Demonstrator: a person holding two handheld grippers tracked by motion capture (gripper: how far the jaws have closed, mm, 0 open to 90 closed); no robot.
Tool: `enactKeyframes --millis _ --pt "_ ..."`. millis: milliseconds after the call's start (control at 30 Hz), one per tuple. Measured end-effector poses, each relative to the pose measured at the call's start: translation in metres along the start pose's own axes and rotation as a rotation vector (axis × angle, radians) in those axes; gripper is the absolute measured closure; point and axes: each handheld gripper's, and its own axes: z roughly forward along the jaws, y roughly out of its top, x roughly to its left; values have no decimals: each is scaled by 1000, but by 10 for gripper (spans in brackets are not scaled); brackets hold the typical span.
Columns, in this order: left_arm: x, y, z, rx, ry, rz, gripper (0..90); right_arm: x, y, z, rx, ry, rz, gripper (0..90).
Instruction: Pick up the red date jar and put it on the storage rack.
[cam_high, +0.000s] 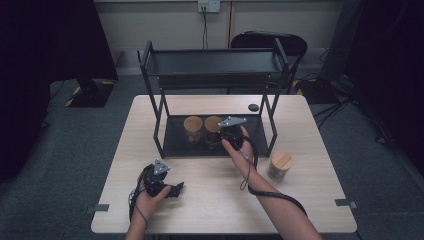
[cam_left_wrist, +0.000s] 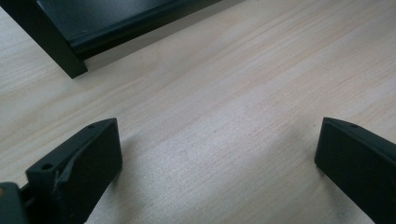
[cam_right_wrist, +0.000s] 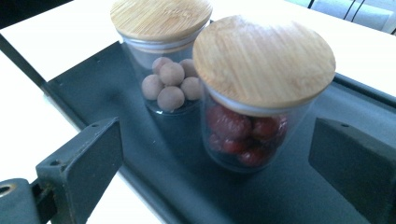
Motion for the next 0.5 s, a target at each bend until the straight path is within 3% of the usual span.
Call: enactKeyframes --millis 500 --pt "0 0 0 0 0 0 3 5 -12 -20 8 47 -3 30"
